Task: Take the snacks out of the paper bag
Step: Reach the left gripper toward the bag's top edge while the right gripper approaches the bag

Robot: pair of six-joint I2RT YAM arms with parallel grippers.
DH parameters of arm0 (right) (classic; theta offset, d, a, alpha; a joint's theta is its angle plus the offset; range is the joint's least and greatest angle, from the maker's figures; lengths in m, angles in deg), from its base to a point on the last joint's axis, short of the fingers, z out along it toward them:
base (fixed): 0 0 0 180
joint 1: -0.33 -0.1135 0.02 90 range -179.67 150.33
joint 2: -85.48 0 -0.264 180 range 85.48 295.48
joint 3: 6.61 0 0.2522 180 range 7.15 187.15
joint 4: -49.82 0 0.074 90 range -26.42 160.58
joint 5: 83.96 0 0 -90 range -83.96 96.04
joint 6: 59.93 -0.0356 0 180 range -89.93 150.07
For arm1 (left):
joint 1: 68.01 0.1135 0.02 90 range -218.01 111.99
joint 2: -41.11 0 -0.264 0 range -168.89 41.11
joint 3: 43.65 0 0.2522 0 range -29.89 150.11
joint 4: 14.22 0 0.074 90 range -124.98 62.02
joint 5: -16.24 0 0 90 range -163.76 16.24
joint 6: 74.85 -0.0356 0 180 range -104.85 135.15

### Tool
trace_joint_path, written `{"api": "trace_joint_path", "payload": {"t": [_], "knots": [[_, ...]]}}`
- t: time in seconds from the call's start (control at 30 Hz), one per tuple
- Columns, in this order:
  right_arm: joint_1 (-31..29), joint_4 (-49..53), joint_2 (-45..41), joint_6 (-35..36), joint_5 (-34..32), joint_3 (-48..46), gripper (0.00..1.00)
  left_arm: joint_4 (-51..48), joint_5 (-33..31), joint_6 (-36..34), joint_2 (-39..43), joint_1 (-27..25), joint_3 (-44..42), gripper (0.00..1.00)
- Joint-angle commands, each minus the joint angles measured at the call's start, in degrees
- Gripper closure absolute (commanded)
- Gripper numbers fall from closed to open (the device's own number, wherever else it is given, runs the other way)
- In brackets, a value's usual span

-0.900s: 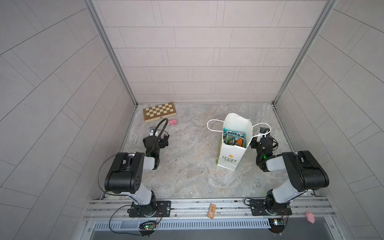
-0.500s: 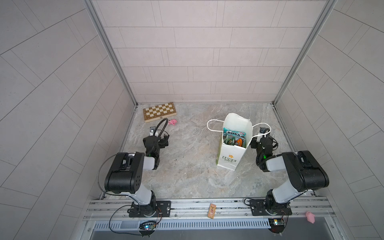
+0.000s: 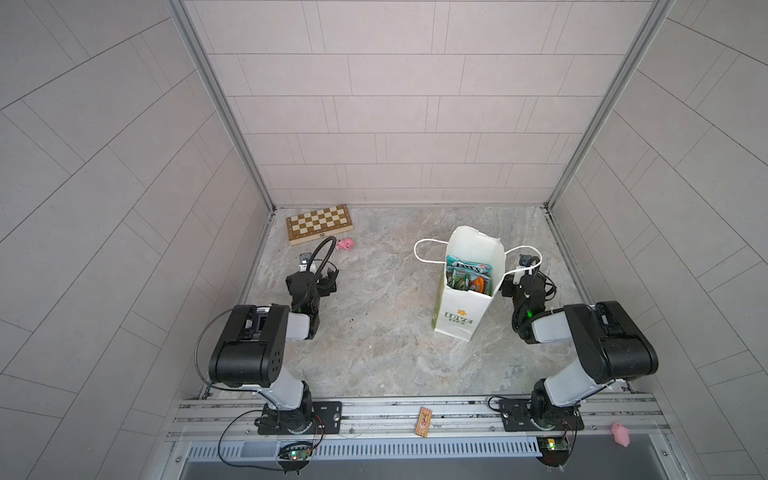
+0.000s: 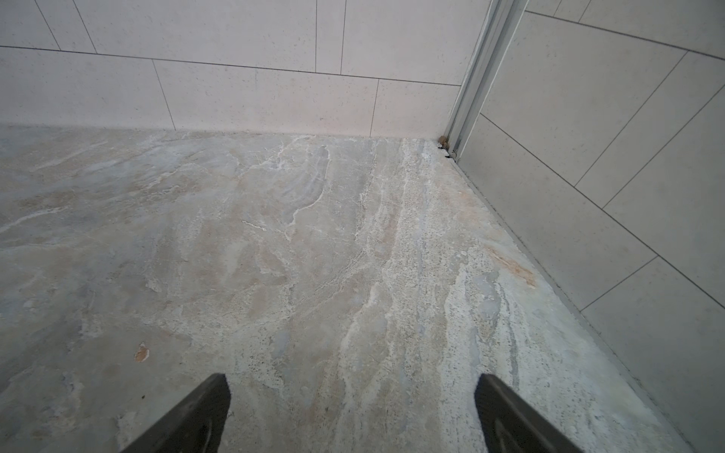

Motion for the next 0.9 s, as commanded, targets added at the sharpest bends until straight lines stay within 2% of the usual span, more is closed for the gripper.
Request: {"api": "trace_joint_path", "payload": {"t": [0.0, 0.1, 0.2, 0.27, 0.33, 0.4, 0.47, 0.63, 0.7, 0.77, 0.87], "knots": [[-0.2, -3.0, 0.2, 0.5, -1.6, -1.2, 0.01, 3.8, -2.3, 0.7, 0.5, -0.2, -1.1, 0.0], [-0.2, -3.5, -2.5, -0.9, -5.4, -2.8, 0.01, 3.7, -6.8, 2.1, 3.8, -0.2, -2.7, 0.0], [-0.2, 0.6, -7.2, -1.5, -8.0, -2.9, 0.01, -2.1, -13.7, 4.4, 9.4, -0.2, -2.5, 0.0], [-0.3, 2.9, -10.3, -2.5, -10.8, -3.3, 0.01, -12.1, -18.8, 6.3, 15.6, -0.7, -0.5, 0.0], [-0.3, 6.8, -14.5, -3.6, -12.6, -3.5, 0.01, -27.8, -21.9, 15.2, 21.7, -0.8, 4.4, 0.0], [-0.3, 17.3, -20.4, -8.6, -14.9, -2.2, 0.01, -39.2, -17.4, 21.3, 26.0, -0.9, 9.2, 0.0], [-0.2, 30.5, -26.4, -14.0, -15.0, 0.4, 0.01, -47.1, -10.1, 28.2, 28.5, -0.9, 13.7, 0.0], [-0.3, 43.9, -35.9, -20.1, -9.9, 1.8, 0.0, -51.5, 16.5, 36.3, 29.0, -1.7, 21.7, 0.0], [-0.3, 49.2, -39.2, -21.4, -7.8, 2.5, 0.01, -51.2, 24.6, 39.7, 28.3, -3.2, 24.5, 0.0], [-0.3, 52.3, -42.0, -22.1, -5.3, 2.5, 0.01, -51.2, 28.6, 43.2, 27.2, -7.0, 27.5, 0.0], [-0.3, 55.7, -45.4, -22.3, -2.5, 2.5, 0.01, -50.8, 30.0, 45.5, 25.5, -13.7, 30.9, 0.0]]}}
